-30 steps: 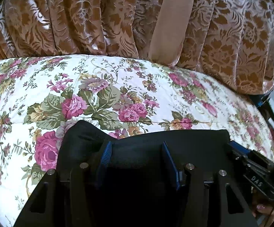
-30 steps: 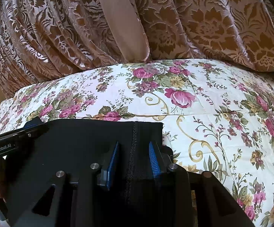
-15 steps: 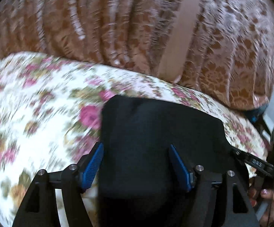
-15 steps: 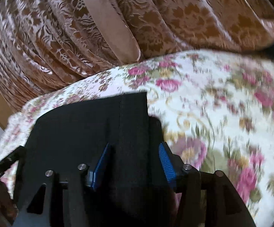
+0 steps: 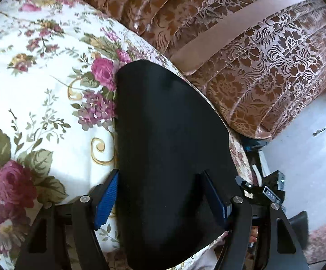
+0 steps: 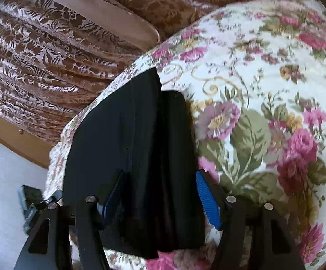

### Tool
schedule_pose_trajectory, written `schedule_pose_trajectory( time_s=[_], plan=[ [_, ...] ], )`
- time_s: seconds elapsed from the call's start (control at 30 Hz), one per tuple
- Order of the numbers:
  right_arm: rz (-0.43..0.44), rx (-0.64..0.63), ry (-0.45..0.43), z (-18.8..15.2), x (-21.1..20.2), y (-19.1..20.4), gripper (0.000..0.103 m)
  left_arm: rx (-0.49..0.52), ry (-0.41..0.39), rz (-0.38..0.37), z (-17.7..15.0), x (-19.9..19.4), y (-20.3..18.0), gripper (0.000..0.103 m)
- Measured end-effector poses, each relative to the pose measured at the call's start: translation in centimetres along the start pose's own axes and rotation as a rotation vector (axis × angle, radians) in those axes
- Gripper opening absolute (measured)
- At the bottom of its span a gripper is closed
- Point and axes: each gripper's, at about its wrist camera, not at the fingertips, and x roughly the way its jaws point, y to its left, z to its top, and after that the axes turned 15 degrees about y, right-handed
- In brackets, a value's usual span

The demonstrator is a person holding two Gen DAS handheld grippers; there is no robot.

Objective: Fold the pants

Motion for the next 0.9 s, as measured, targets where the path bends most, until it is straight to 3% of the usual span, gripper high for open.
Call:
schedule_pose_trajectory(
  time_s=[0.23, 0.4, 0.47, 0.57, 0.63, 0.77, 0.9],
  plan=[
    [0.116, 0.026, 0.093, 0.3, 0.2, -1.7, 0.067, 0.037, 0.101, -0.043, 0.8, 0.6, -0.2, 0.072],
    [0.064, -0.005, 0.088, 0.8, 1.4, -0.3, 0.067, 0.094, 0.137, -0.018, 0.7, 2.2, -1.5, 0.071],
    [0.043, -0.022, 0.071, 0.9, 1.6, 0.0, 0.067, 0.119, 0.142, 0.006, 0.7, 2.3, -2.0, 0.066],
    [0.026, -0.048, 0.044, 0.8, 1.5, 0.4, 0.061, 0.117, 0.115, 0.013, 0.6, 1.7, -2.4, 0.054],
    [0.007, -0.088, 0.013, 0.4, 1.0, 1.0, 0.053, 0.161, 0.080, 0.064, 0.3, 1.2, -3.6, 0.048],
    [-0.053, -0.163, -0.046, -0.2, -0.1, 2.6, 0.048, 0.284, 0.056, 0.192, 0.0, 0.8, -6.5, 0.043],
    [-0.092, -0.236, -0.119, -0.3, -1.0, 4.4, 0.047, 0.358, -0.002, 0.219, 0.3, -0.4, -8.5, 0.043]
  ],
)
